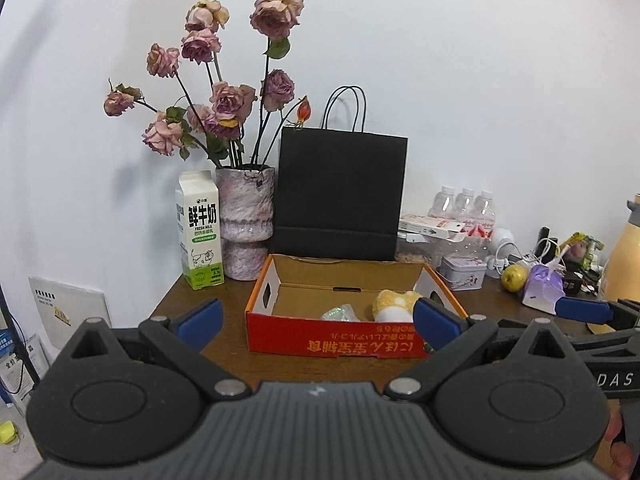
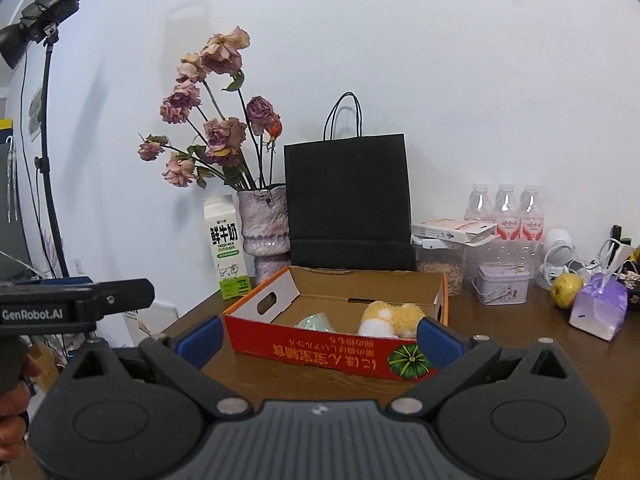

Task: Organize objects
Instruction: 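Move both grippers back toward the remaining items on the table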

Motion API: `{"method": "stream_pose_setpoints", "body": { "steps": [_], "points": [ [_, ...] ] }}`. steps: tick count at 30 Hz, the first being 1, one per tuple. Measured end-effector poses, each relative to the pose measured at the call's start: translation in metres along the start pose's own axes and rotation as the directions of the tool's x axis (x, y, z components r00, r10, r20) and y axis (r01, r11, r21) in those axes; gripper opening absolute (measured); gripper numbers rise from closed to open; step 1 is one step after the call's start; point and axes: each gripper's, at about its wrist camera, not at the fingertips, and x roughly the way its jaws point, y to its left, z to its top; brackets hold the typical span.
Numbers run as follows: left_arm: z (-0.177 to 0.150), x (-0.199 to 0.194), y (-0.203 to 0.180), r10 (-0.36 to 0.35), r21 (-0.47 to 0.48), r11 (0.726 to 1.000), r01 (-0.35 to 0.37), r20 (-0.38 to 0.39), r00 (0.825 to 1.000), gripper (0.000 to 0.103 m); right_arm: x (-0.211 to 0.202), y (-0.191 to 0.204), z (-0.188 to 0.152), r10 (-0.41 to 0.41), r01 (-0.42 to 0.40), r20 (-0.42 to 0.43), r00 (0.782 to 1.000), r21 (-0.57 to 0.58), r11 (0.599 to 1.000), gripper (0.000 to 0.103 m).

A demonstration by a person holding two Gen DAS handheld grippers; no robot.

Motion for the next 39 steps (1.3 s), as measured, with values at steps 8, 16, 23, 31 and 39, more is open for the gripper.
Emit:
{"method": "stream_pose_setpoints", "body": {
  "steps": [8, 16, 23, 31, 39],
  "points": [
    [-0.016, -0.031, 0.003, -0.009, 0.002, 1.0, 0.009, 0.001, 1.0, 0.103, -0.034, 0.012, -0.013, -0.007, 0.007, 0.012, 1.0, -0.018, 1.0, 0.103],
    [-0.036, -0.055, 0.015, -0.02, 0.002, 1.0, 0.02, -0.024, 1.0, 0.103, -0.058, 0.025, -0.039, -0.002, 0.002, -0.02, 1.0, -0.035, 0.999, 0.103],
    [-0.058, -0.073, 0.03, -0.017, -0.023, 1.0, 0.016, -0.037, 0.999, 0.103, -0.073, 0.025, -0.068, -0.032, 0.03, -0.057, 0.998, -0.036, 0.999, 0.103],
    [-0.08, -0.083, 0.04, -0.021, -0.033, 0.999, 0.018, -0.068, 0.997, 0.103, -0.08, 0.026, -0.091, -0.052, 0.046, -0.102, 0.993, -0.056, 0.997, 0.103],
    [-0.099, -0.083, 0.046, -0.042, -0.085, 0.996, 0.033, -0.103, 0.994, 0.103, -0.082, 0.031, -0.109, -0.052, 0.043, -0.134, 0.99, -0.066, 0.997, 0.103]
  ]
}}
